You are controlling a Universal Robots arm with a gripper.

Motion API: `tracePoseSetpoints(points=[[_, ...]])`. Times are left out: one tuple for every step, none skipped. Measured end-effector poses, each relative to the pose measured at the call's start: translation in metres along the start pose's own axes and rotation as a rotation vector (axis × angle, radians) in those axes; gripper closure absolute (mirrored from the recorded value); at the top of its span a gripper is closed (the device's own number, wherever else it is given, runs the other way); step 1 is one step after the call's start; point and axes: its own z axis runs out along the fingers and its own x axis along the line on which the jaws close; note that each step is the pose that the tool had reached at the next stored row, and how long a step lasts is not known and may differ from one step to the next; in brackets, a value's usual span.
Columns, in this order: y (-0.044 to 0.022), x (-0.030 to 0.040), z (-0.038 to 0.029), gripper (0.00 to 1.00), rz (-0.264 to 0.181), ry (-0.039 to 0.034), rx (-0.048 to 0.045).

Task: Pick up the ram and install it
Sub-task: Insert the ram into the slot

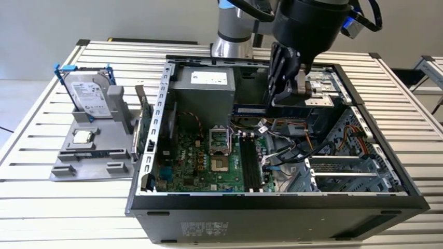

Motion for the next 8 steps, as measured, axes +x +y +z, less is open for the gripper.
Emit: tracePoseSetpoints(points=[[-0.0006, 0.0, 0.0, 1.0, 0.0, 0.0, 0.0], [-0.0008, 0.0, -0.0001, 1.0, 0.0, 0.0, 0.0], [-0.0009, 0.0, -0.0001, 1.0, 0.0, 0.0, 0.0], [-0.0012, 0.0, -0.0001, 1.0, 0.0, 0.0, 0.0], [-0.0015, -0.0001, -0.0001, 1.0, 0.0, 0.0, 0.0], [-0.0016, -0.0001, -0.0001, 1.0, 0.0, 0.0, 0.0], [-0.0017, -0.0001, -0.0001, 1.0, 0.0, 0.0, 0.0], [-0.0018, -0.0001, -0.0001, 1.0, 0.0, 0.0, 0.0]])
